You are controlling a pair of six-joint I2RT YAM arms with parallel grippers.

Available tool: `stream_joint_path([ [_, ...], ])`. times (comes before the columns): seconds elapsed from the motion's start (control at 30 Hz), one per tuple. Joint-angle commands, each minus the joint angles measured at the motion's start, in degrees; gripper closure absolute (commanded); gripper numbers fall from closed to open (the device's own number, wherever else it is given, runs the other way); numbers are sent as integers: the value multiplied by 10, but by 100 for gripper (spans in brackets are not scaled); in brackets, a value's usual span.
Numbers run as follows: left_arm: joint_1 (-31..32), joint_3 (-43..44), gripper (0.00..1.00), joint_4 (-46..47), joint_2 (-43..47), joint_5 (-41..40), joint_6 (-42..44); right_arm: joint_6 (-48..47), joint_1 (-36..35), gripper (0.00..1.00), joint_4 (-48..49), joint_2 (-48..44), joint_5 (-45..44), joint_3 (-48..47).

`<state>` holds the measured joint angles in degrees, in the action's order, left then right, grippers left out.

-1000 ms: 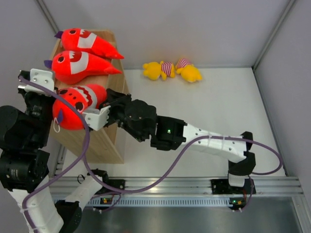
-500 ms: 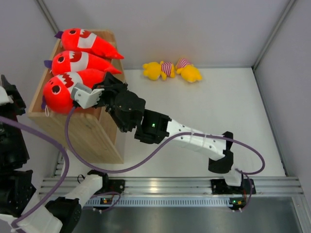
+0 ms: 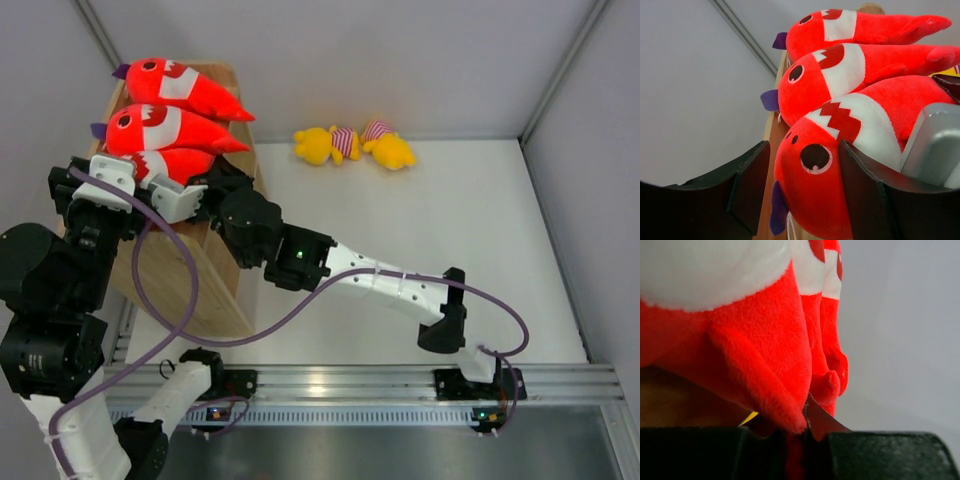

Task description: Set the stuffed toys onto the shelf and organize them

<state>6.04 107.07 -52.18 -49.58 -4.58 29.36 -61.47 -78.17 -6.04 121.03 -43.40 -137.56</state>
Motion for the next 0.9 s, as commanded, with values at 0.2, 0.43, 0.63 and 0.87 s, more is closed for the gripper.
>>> stream_joint_path([
  [0.2, -2, -11, 46, 12, -1, -134, -3, 106, -12, 43, 22, -126, 123, 106],
  [0.43, -2, -16, 46, 30, -5, -174, 18, 163, -1, 17, -25, -219, 228, 177],
  [0.63, -2, -6, 45, 31, 9, -121, 33, 259, 42, 14, -77, -294, 356, 219],
  [0.87, -1, -2, 43, 0, 33, -98, 44, 369, 122, 14, -69, -346, 493, 259],
])
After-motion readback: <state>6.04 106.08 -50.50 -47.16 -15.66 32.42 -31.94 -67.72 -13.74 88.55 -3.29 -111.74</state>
